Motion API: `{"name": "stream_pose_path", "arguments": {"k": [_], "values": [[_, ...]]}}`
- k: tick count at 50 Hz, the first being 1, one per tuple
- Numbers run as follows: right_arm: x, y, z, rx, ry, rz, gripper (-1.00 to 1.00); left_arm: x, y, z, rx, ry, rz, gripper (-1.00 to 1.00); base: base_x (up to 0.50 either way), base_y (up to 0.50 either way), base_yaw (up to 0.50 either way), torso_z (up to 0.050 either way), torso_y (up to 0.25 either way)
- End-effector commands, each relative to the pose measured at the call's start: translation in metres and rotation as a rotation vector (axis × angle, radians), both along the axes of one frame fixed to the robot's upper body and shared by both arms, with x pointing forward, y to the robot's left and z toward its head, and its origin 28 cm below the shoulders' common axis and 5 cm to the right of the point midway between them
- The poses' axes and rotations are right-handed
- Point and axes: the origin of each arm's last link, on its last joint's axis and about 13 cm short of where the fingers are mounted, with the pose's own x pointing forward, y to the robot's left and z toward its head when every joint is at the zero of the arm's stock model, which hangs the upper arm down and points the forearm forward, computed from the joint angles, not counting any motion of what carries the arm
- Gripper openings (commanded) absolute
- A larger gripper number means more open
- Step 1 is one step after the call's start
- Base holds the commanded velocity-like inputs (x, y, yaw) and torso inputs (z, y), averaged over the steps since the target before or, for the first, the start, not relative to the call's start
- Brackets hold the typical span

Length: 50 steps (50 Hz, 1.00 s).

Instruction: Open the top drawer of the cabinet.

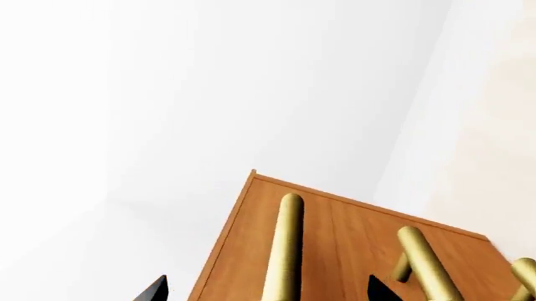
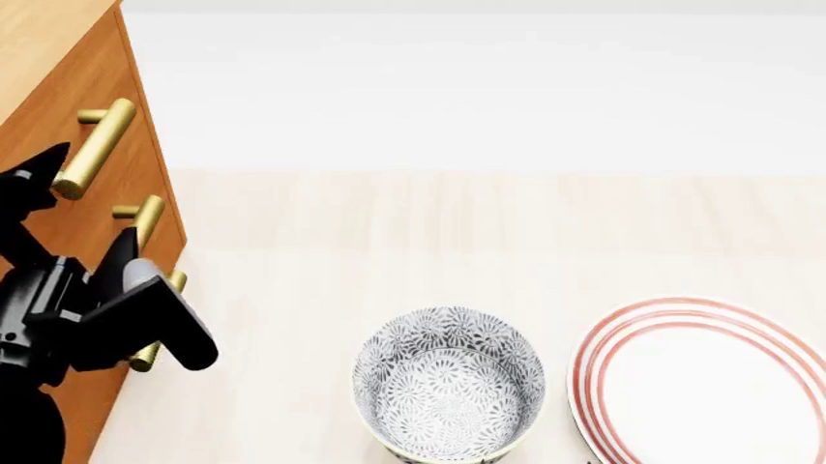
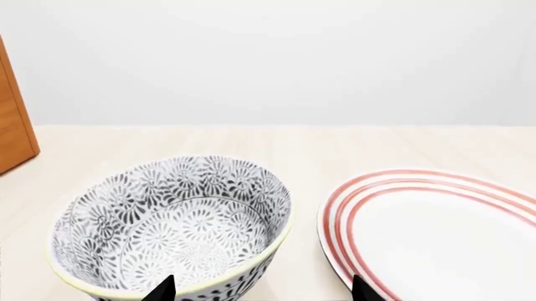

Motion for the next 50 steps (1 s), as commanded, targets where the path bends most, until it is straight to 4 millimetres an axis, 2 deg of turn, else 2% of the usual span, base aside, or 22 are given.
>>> {"name": "stream_pose_path", "arguments": {"k": [1, 9, 29, 50], "values": [[0.000, 0.000, -0.001, 0.000, 0.003, 0.004, 1.00, 0.005, 0.002, 0.010, 0.015, 0.004, -0.010, 1.00, 0.00, 0.00, 0.00, 0.000, 0.000], [-0.001, 0.001, -0.001, 0.000, 0.005, 0.005, 1.00, 0.009, 0.004, 0.008, 0.026, 0.036, -0.014, 1.00, 0.00, 0.00, 0.00, 0.000, 0.000], [-0.001, 0.001, -0.002, 0.000, 0.010, 0.008, 1.00, 0.026, 0.013, 0.019, 0.045, 0.037, 0.033, 1.00, 0.00, 0.00, 0.00, 0.000, 0.000], [0.000, 0.001, -0.003, 0.000, 0.017, 0.012, 1.00, 0.035, 0.014, 0.016, 0.064, 0.065, 0.036, 1.00, 0.00, 0.00, 0.00, 0.000, 0.000]]}}
